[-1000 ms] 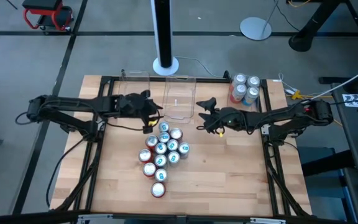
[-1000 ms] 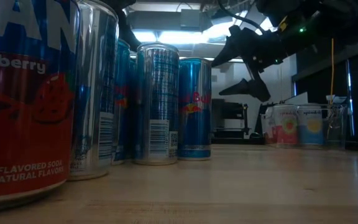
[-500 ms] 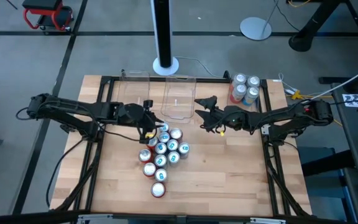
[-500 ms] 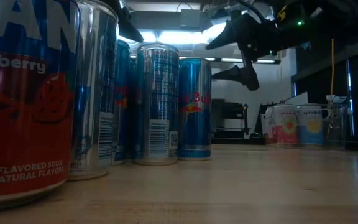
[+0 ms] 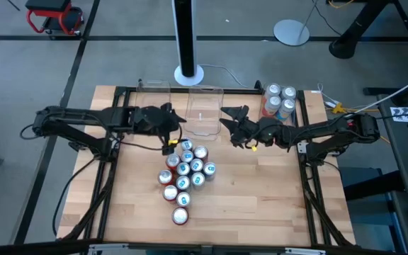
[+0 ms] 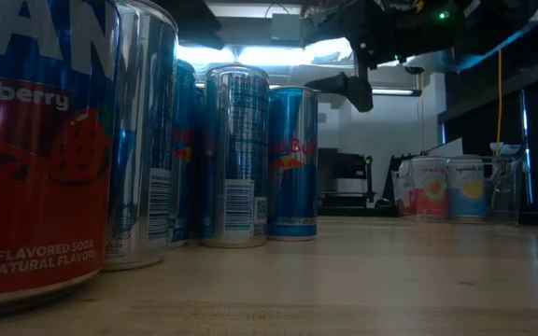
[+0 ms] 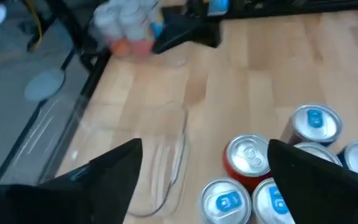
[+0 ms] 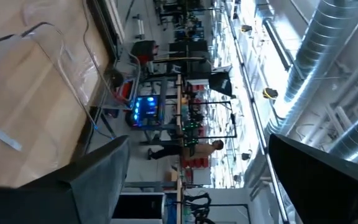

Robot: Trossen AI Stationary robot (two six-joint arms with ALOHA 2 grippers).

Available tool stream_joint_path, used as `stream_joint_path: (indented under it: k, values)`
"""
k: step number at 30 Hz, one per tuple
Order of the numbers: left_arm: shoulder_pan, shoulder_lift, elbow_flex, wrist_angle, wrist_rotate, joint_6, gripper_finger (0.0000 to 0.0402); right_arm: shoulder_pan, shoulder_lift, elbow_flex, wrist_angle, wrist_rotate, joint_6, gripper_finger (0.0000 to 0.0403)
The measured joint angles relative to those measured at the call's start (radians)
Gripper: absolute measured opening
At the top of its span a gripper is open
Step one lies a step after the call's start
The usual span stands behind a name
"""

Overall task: Sort soda cans
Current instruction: Put the blue soda can into the left transparent bin

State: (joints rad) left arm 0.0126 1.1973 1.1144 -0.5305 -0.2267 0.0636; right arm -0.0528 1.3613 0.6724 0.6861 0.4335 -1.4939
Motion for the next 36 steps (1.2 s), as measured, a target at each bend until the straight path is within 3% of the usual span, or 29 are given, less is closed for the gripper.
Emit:
stream_joint_path:
  k: [5, 9, 18, 23, 36]
  values:
    - [0.005, 0.068, 0.138, -0.257, -0.004, -0.06, 0.0344, 0.0, 0.0, 0.005, -0.1, 0.0, 0.028, 0.0381]
    - [0.0, 0.087, 0.148, -0.373, -0.035, 0.039, 0.0344, 0.0, 0.0, 0.005, -0.157, 0.001, 0.028, 0.0381]
    - [0.002, 0.09, 0.087, -0.351, -0.038, 0.254, 0.0344, 0.0, 0.0, 0.005, -0.188, 0.0, 0.028, 0.0381]
    - [0.0, 0.112, 0.061, -0.346, 0.031, 0.396, 0.0344, 0.0, 0.0, 0.005, -0.197, 0.0, 0.03, 0.0381]
    - [0.017, 0.316, 0.06, -0.28, 0.021, 0.691, 0.0344, 0.0, 0.0, 0.005, -0.215, 0.0, 0.03, 0.0381]
